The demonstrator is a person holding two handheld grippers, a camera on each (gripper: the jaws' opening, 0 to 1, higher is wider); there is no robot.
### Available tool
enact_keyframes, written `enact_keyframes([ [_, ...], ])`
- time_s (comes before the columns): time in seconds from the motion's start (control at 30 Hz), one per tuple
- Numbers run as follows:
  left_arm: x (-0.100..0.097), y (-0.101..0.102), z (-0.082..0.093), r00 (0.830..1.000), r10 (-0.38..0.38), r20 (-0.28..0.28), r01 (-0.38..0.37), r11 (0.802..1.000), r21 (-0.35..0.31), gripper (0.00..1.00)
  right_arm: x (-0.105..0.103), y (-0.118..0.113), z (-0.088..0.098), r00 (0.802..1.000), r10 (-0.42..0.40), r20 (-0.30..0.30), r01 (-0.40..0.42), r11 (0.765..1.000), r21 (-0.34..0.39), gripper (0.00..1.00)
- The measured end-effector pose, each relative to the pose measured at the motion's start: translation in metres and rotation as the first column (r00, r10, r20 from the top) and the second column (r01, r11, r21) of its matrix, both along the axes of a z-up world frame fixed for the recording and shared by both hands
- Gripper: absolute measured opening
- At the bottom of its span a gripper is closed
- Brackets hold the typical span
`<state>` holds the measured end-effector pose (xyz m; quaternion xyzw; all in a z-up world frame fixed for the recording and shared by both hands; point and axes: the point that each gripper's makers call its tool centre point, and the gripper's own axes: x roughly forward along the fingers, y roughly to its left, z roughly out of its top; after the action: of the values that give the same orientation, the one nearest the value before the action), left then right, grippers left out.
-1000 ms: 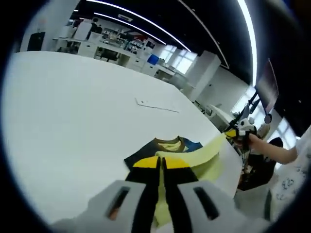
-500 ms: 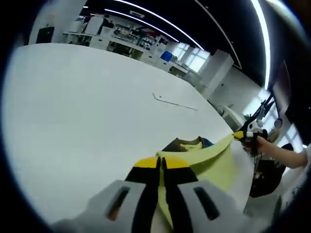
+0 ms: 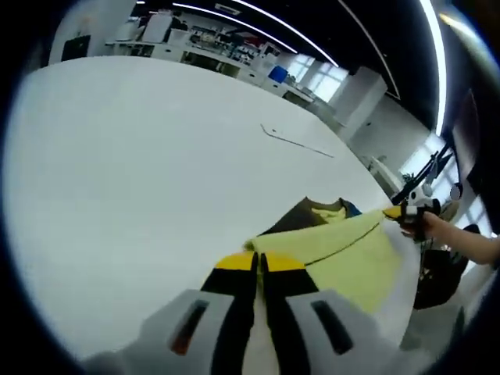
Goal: Fold the garment on the visible template until the final outline fits inside the template.
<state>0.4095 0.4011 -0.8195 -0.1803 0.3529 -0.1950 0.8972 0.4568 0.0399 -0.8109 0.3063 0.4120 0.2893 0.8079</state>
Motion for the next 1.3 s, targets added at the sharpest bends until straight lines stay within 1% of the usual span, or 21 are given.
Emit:
enact_keyframes([
  [0.03, 0.000, 0.001, 0.000, 1.000, -0.003, 0.008, 0.003, 1.000, 0.010, 0.00, -0.002, 0.001, 0.001, 1.000, 0.002, 0.001, -0.002, 1.000, 0.001, 0.00],
  [0.1, 0.001, 0.003, 0.001, 1.000, -0.008, 0.015, 0.008, 1.000, 0.005, 0.00, -0.004, 0.002, 0.002, 1.000, 0.008, 0.009, -0.008, 1.000, 0.000, 0.00],
  [0.27, -0.002, 0.004, 0.004, 0.998, -0.047, 0.048, 0.047, 0.999, 0.005, 0.03, -0.008, 0.002, 0.006, 0.998, 0.029, 0.057, -0.028, 0.999, -0.021, 0.00],
  [0.3, -0.003, 0.005, 0.006, 0.997, -0.055, 0.055, 0.055, 0.998, -0.003, 0.07, -0.009, 0.001, 0.007, 0.998, 0.030, 0.058, -0.030, 0.999, -0.014, 0.04],
  [0.37, -0.003, 0.008, 0.007, 0.997, -0.058, 0.057, 0.059, 0.998, -0.016, 0.14, -0.011, 0.001, 0.009, 0.997, 0.036, 0.071, -0.035, 0.999, -0.016, 0.17],
  [0.43, -0.008, 0.006, 0.010, 0.990, -0.114, 0.085, 0.115, 0.993, -0.006, 0.16, -0.015, -0.001, 0.010, 0.990, 0.075, 0.115, -0.069, 0.996, -0.053, 0.25],
  [0.5, -0.010, 0.006, 0.011, 0.986, -0.137, 0.093, 0.138, 0.990, 0.000, 0.26, -0.018, 0.000, 0.014, 0.978, 0.121, 0.171, -0.110, 0.991, -0.075, 0.33],
  [0.53, -0.011, 0.005, 0.012, 0.983, -0.152, 0.104, 0.153, 0.988, 0.003, 0.35, -0.021, 0.002, 0.018, 0.969, 0.152, 0.194, -0.140, 0.987, -0.075, 0.36],
  [0.57, -0.013, 0.004, 0.012, 0.981, -0.163, 0.103, 0.164, 0.987, 0.006, 0.46, -0.023, 0.003, 0.019, 0.966, 0.169, 0.197, -0.158, 0.985, -0.072, 0.39],
  [0.63, -0.015, 0.003, 0.012, 0.971, -0.204, 0.125, 0.200, 0.979, 0.041, 0.58, -0.025, 0.004, 0.022, 0.963, 0.171, 0.210, -0.159, 0.985, -0.072, 0.46],
  [0.7, -0.018, 0.000, 0.012, 0.967, -0.221, 0.126, 0.219, 0.975, 0.028, 0.63, -0.028, 0.006, 0.022, 0.956, 0.194, 0.218, -0.180, 0.980, -0.084, 0.55],
  [0.73, -0.020, -0.002, 0.013, 0.963, -0.234, 0.131, 0.232, 0.972, 0.028, 0.65, -0.031, 0.007, 0.022, 0.947, 0.221, 0.232, -0.201, 0.974, -0.108, 0.60],
  [0.77, -0.021, -0.005, 0.014, 0.958, -0.249, 0.140, 0.248, 0.968, 0.029, 0.70, -0.031, 0.008, 0.021, 0.944, 0.227, 0.241, -0.202, 0.972, -0.121, 0.67],
  [0.8, -0.022, -0.006, 0.014, 0.957, -0.253, 0.140, 0.251, 0.968, 0.029, 0.74, -0.033, 0.008, 0.020, 0.941, 0.236, 0.241, -0.210, 0.969, -0.130, 0.77],
  [0.83, -0.022, -0.009, 0.015, 0.954, -0.263, 0.143, 0.261, 0.965, 0.031, 0.79, -0.034, 0.008, 0.018, 0.940, 0.243, 0.240, -0.213, 0.967, -0.144, 0.84],
  [0.87, -0.024, -0.012, 0.015, 0.951, -0.274, 0.143, 0.273, 0.962, 0.029, 0.87, -0.035, 0.007, 0.014, 0.939, 0.255, 0.232, -0.222, 0.962, -0.159, 0.89],
  [0.93, -0.030, -0.022, 0.019, 0.941, -0.304, 0.146, 0.306, 0.952, 0.012, 0.94, -0.037, 0.006, 0.012, 0.927, 0.283, 0.246, -0.241, 0.952, -0.187, 0.96],
  [0.97, -0.032, -0.025, 0.020, 0.937, -0.316, 0.149, 0.319, 0.948, 0.007, 0.96, -0.037, 0.006, 0.010, 0.925, 0.293, 0.243, -0.247, 0.948, -0.201, 0.98],
  [1.03, -0.036, -0.031, 0.023, 0.926, -0.341, 0.160, 0.343, 0.939, 0.012, 0.97, -0.041, 0.007, 0.009, 0.914, 0.319, 0.251, -0.265, 0.937, -0.229, 0.99],
  [1.17, -0.040, -0.038, 0.026, 0.919, -0.357, 0.166, 0.361, 0.932, 0.004, 0.94, -0.051, 0.016, 0.016, 0.903, 0.337, 0.265, -0.285, 0.934, -0.217, 0.99],
  [1.3, -0.042, -0.045, 0.024, 0.912, -0.377, 0.162, 0.381, 0.924, 0.006, 0.90, -0.053, 0.024, 0.018, 0.894, 0.351, 0.278, -0.301, 0.930, -0.209, 0.99],
])
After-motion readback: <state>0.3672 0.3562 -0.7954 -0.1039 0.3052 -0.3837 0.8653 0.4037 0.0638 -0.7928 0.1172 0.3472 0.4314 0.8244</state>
